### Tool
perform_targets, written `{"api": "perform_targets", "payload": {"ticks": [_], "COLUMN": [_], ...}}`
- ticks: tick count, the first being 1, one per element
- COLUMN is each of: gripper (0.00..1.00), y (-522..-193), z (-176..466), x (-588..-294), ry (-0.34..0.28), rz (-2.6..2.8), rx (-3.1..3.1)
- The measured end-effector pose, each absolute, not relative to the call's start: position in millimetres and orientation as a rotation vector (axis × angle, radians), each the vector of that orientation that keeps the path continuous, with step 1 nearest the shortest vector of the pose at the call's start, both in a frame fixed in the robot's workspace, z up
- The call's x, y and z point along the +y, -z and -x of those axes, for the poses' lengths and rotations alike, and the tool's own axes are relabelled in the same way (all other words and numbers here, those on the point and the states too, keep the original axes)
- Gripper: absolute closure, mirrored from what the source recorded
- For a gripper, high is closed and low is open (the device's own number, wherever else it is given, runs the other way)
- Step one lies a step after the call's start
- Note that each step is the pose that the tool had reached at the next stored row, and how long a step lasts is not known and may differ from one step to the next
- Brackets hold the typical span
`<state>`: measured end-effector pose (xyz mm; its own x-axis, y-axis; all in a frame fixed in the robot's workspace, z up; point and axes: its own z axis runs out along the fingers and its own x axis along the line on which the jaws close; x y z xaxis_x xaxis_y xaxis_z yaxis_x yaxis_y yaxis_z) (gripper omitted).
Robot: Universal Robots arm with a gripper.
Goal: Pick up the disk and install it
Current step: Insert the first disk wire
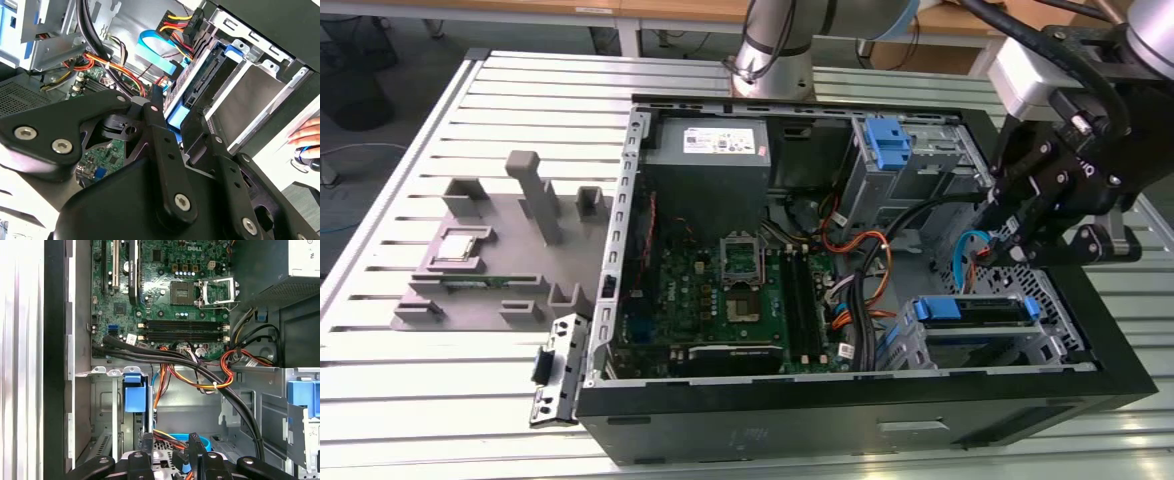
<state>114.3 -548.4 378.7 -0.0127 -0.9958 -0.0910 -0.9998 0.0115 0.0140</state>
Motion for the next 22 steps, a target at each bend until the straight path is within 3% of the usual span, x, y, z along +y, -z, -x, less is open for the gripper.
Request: {"api": "perform_targets", "payload": {"ticks": [22], "gripper": [0.58], "y": [-372.7], "z": [-118.1], "x": [-540.6], "ry": [-0.114], "rz": [2.168], "rx": [2.194]}}
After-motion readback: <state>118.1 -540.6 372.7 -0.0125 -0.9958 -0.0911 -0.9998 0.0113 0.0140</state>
